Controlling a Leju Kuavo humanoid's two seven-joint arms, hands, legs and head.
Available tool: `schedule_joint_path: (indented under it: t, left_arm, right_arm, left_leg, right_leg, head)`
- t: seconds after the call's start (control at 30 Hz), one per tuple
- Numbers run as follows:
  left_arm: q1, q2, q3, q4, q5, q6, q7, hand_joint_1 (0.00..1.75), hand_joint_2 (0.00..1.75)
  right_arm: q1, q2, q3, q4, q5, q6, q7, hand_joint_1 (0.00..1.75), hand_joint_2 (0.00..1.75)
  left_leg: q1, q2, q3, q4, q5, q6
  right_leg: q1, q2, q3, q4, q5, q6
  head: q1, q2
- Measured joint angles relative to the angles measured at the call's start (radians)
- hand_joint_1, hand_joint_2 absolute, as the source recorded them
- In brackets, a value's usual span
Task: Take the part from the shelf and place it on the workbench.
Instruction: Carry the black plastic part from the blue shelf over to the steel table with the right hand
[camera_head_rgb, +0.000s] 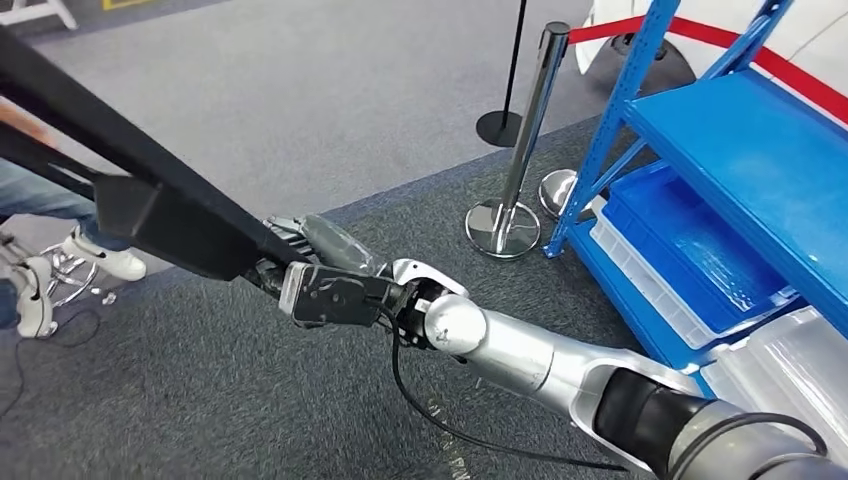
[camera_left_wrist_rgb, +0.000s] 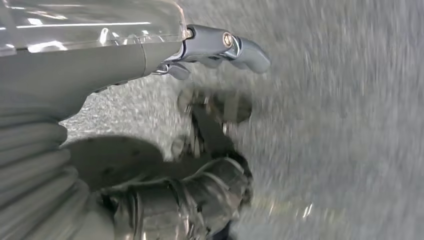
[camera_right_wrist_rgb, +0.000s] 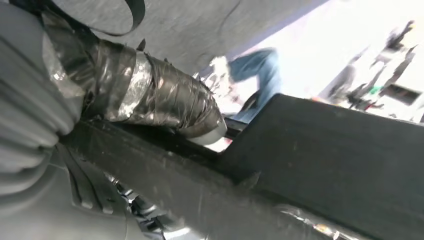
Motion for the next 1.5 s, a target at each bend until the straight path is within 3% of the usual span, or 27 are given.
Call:
schedule_joint_path:
  t: [0.07, 0.1, 0.17, 0.2, 0.27, 0.3, 0.37, 0.43, 0.5, 0.57, 0.6, 0.67, 0.73, 0.8, 0.83, 0.87, 0.9, 0.97, 1.03, 1.1, 1.13, 1.23, 1.3, 1.37, 1.4, 1.43, 1.5]
  left_arm:
    - [-0.002, 0.0, -0.005, 0.0, -0.001, 0.018, 0.002, 0.0, 1.75]
    - [-0.001, 0.0, -0.006, 0.0, -0.001, 0.026, 0.002, 0.0, 1.75]
    - [0.002, 0.0, -0.007, 0.0, -0.001, 0.034, 0.003, 0.0, 1.75]
    - [0.002, 0.0, -0.007, 0.0, -0.001, 0.036, 0.003, 0.0, 1.75]
    - [0.0, 0.0, -0.008, 0.0, 0.0, 0.041, 0.001, 0.0, 1.75]
    - [-0.001, 0.001, -0.01, 0.0, 0.002, 0.045, -0.001, 0.0, 1.75]
    - [0.003, 0.002, -0.012, 0.0, 0.006, 0.055, -0.005, 0.0, 1.75]
    - [0.004, 0.003, -0.013, 0.0, 0.013, 0.064, -0.009, 0.0, 1.75]
    - [0.001, 0.003, -0.014, 0.0, 0.02, 0.071, -0.016, 0.0, 1.75]
    - [-0.002, 0.003, -0.015, 0.0, 0.029, 0.073, -0.023, 0.0, 1.75]
    - [-0.002, 0.003, -0.015, 0.0, 0.033, 0.073, -0.027, 0.0, 1.75]
    - [0.0, 0.003, -0.015, 0.0, 0.04, 0.073, -0.032, 0.0, 1.75]
    - [0.003, 0.002, -0.015, 0.0, 0.045, 0.073, -0.035, 0.0, 1.75]
    - [0.003, 0.004, -0.015, 0.0, 0.048, 0.074, -0.036, 0.0, 1.75]
    - [0.001, 0.005, -0.015, 0.0, 0.049, 0.074, -0.037, 0.0, 1.75]
    - [0.001, 0.005, -0.015, 0.0, 0.05, 0.074, -0.037, 0.0, 1.75]
    - [0.001, 0.006, -0.015, 0.001, 0.05, 0.075, -0.037, 0.0, 1.75]
    - [0.001, 0.005, -0.015, 0.001, 0.051, 0.077, -0.037, 0.0, 1.75]
    - [-0.002, 0.004, -0.017, 0.002, 0.051, 0.081, -0.038, 0.0, 1.75]
    - [-0.003, 0.004, -0.02, 0.002, 0.052, 0.088, -0.039, 0.0, 1.75]
    - [-0.002, 0.004, -0.022, 0.002, 0.052, 0.09, -0.039, 0.0, 1.75]
    - [-0.003, 0.004, -0.024, 0.002, 0.053, 0.095, -0.041, 0.0, 1.75]
    - [-0.006, 0.004, -0.025, 0.002, 0.054, 0.099, -0.043, 0.0, 1.75]
    - [-0.005, 0.005, -0.027, 0.002, 0.053, 0.103, -0.045, 0.0, 1.75]
    - [-0.003, 0.005, -0.028, 0.002, 0.053, 0.105, -0.047, 0.0, 1.75]
    - [-0.001, 0.004, -0.028, 0.002, 0.052, 0.107, -0.049, 0.0, 1.75]
    - [-0.001, 0.004, -0.029, 0.002, 0.05, 0.116, -0.052, 0.0, 1.75]
  right_arm:
    - [-0.001, 0.0, 0.0, 0.005, -0.002, -0.002, -0.001, 1.75, 1.75]
    - [-0.001, 0.0, 0.0, 0.007, -0.002, -0.004, -0.001, 1.75, 1.75]
    - [-0.003, 0.001, 0.0, 0.009, -0.003, -0.007, -0.001, 1.75, 1.75]
    - [-0.003, 0.0, 0.0, 0.009, -0.004, -0.011, -0.002, 1.75, 1.75]
    - [-0.003, 0.0, -0.001, 0.009, -0.005, -0.031, -0.005, 1.75, 1.75]
    - [-0.002, -0.002, -0.004, 0.009, -0.007, -0.044, -0.006, 1.75, 1.75]
    - [0.001, -0.008, -0.017, 0.006, -0.012, -0.071, -0.005, 1.75, 1.75]
    - [0.004, -0.026, -0.042, -0.007, -0.018, -0.093, 0.0, 1.75, 1.75]
    - [0.008, -0.054, -0.075, -0.028, -0.02, -0.112, 0.007, 1.75, 1.75]
    - [0.019, -0.082, -0.109, -0.05, -0.02, -0.134, 0.023, 1.75, 1.75]
    - [0.026, -0.096, -0.125, -0.061, -0.019, -0.144, 0.033, 1.75, 1.75]
    - [0.033, -0.123, -0.155, -0.085, -0.019, -0.159, 0.049, 1.75, 1.75]
    - [0.034, -0.146, -0.178, -0.107, -0.019, -0.163, 0.056, 1.75, 1.75]
    - [0.035, -0.157, -0.192, -0.125, -0.021, -0.166, 0.058, 1.75, 1.75]
    - [0.036, -0.16, -0.196, -0.131, -0.021, -0.167, 0.06, 1.75, 1.75]
    - [0.038, -0.162, -0.198, -0.137, -0.022, -0.169, 0.061, 1.75, 1.75]
    - [0.04, -0.166, -0.2, -0.14, -0.022, -0.169, 0.063, 1.75, 1.75]
    - [0.043, -0.174, -0.207, -0.149, -0.022, -0.173, 0.065, 1.75, 1.75]
    - [0.047, -0.187, -0.222, -0.165, -0.021, -0.178, 0.068, 1.75, 1.75]
    - [0.052, -0.204, -0.242, -0.182, -0.02, -0.182, 0.072, 1.75, 1.75]
    - [0.054, -0.21, -0.251, -0.189, -0.019, -0.184, 0.074, 1.75, 1.75]
    - [0.06, -0.223, -0.267, -0.204, -0.018, -0.19, 0.081, 1.75, 1.75]
    - [0.063, -0.232, -0.277, -0.217, -0.017, -0.191, 0.085, 1.75, 1.75]
    - [0.066, -0.238, -0.287, -0.228, -0.016, -0.192, 0.087, 1.75, 1.75]
    - [0.068, -0.24, -0.292, -0.231, -0.015, -0.193, 0.089, 1.75, 1.75]
    - [0.069, -0.243, -0.296, -0.234, -0.014, -0.194, 0.089, 1.75, 1.75]
    - [0.073, -0.25, -0.303, -0.241, -0.013, -0.195, 0.089, 1.75, 1.75]
  left_leg:
    - [0.002, 0.02, -0.048, 0.08, -0.016, -0.002]
    - [0.002, 0.024, -0.047, 0.072, 0.0, 0.0]
    - [-0.001, 0.042, 0.007, -0.04, 0.064, 0.009]
    - [-0.009, 0.066, 0.043, -0.102, 0.086, 0.016]
    - [-0.026, 0.101, 0.082, -0.174, 0.096, 0.031]
    - [-0.033, 0.105, 0.088, -0.181, 0.09, 0.037]
    - [-0.031, 0.083, 0.097, -0.195, 0.09, 0.046]
    - [-0.023, 0.06, 0.115, -0.211, 0.09, 0.057]
    - [-0.019, 0.036, 0.125, -0.217, 0.089, 0.073]
    - [-0.019, 0.005, 0.128, -0.215, 0.085, 0.08]
    - [-0.019, -0.013, 0.13, -0.212, 0.082, 0.08]
    - [-0.018, -0.046, 0.135, -0.201, 0.072, 0.076]
    - [-0.016, -0.071, 0.131, -0.186, 0.06, 0.067]
    - [-0.012, -0.091, 0.115, -0.174, 0.056, 0.057]
    - [-0.011, -0.102, 0.109, -0.171, 0.057, 0.053]
    - [-0.009, -0.113, 0.104, -0.172, 0.058, 0.048]
    - [-0.009, -0.104, 0.102, -0.168, 0.056, 0.043]
    - [-0.012, -0.052, 0.075, -0.115, 0.027, 0.03]
    - [-0.009, 0.004, 0.017, -0.005, -0.018, 0.02]
    - [-0.002, 0.021, -0.025, 0.064, -0.027, 0.016]
    - [-0.001, 0.025, -0.023, 0.053, -0.007, 0.016]
    - [-0.01, 0.07, 0.06, -0.111, 0.078, 0.026]
    - [-0.023, 0.095, 0.093, -0.172, 0.081, 0.038]
    - [-0.026, 0.078, 0.1, -0.183, 0.073, 0.049]
    - [-0.023, 0.064, 0.107, -0.189, 0.073, 0.052]
    - [-0.019, 0.052, 0.116, -0.196, 0.072, 0.058]
    - [-0.014, 0.031, 0.131, -0.205, 0.071, 0.069]
  right_leg:
    - [0.005, -0.033, 0.005, 0.0, -0.006, -0.003]
    - [0.007, -0.048, 0.008, 0.0, -0.01, -0.003]
    - [0.01, -0.074, 0.02, -0.001, -0.02, -0.002]
    - [0.012, -0.086, 0.026, -0.003, -0.024, 0.0]
    - [0.017, -0.105, 0.036, -0.01, -0.03, 0.007]
    - [0.018, -0.116, 0.041, -0.015, -0.032, 0.012]
    - [0.019, -0.127, 0.054, -0.02, -0.04, 0.024]
    - [0.016, -0.079, 0.043, 0.019, -0.064, 0.034]
    - [0.014, -0.015, -0.021, 0.133, -0.107, 0.037]
    - [0.014, 0.001, -0.096, 0.241, -0.129, 0.039]
    - [0.013, 0.003, -0.115, 0.251, -0.113, 0.041]
    - [0.009, 0.014, -0.096, 0.162, -0.031, 0.044]
    - [0.001, 0.07, -0.058, 0.05, 0.027, 0.044]
    - [-0.005, 0.117, -0.046, 0.011, 0.029, 0.04]
    - [-0.005, 0.118, -0.043, 0.006, 0.027, 0.036]
    - [-0.006, 0.105, -0.039, 0.003, 0.025, 0.031]
    - [-0.006, 0.09, -0.033, -0.001, 0.023, 0.025]
    - [-0.009, 0.059, -0.018, -0.01, 0.02, 0.015]
    - [-0.006, 0.024, -0.008, -0.013, 0.014, 0.01]
    - [-0.004, -0.012, 0.002, -0.013, 0.004, 0.008]
    - [-0.004, -0.03, 0.008, -0.012, -0.002, 0.009]
    - [0.0, -0.076, 0.031, -0.014, -0.02, 0.017]
    - [0.006, -0.102, 0.04, -0.017, -0.028, 0.026]
    - [0.01, -0.125, 0.051, -0.024, -0.035, 0.036]
    - [0.009, -0.12, 0.057, -0.021, -0.042, 0.042]
    - [0.008, -0.099, 0.055, -0.004, -0.055, 0.045]
    - [0.005, -0.034, 0.007, 0.096, -0.102, 0.047]
  head:
    - [0.0, 0.0]
    - [0.0, 0.0]
    - [0.0, 0.0]
    - [0.0, 0.0]
    - [0.0, 0.0]
    - [0.0, 0.0]
    - [0.001, 0.0]
    - [0.002, 0.0]
    - [0.003, 0.0]
    - [0.003, 0.0]
    - [0.004, 0.0]
    - [0.004, 0.0]
    - [0.004, 0.0]
    - [0.004, 0.0]
    - [0.004, 0.0]
    - [0.005, 0.0]
    - [0.005, 0.0]
    - [0.005, 0.0]
    - [0.004, 0.0]
    - [0.004, 0.0]
    - [0.004, 0.0]
    - [0.004, 0.0]
    - [0.004, 0.0]
    - [0.004, 0.0]
    - [0.005, 0.0]
    - [0.005, 0.0]
    - [0.006, 0.0]
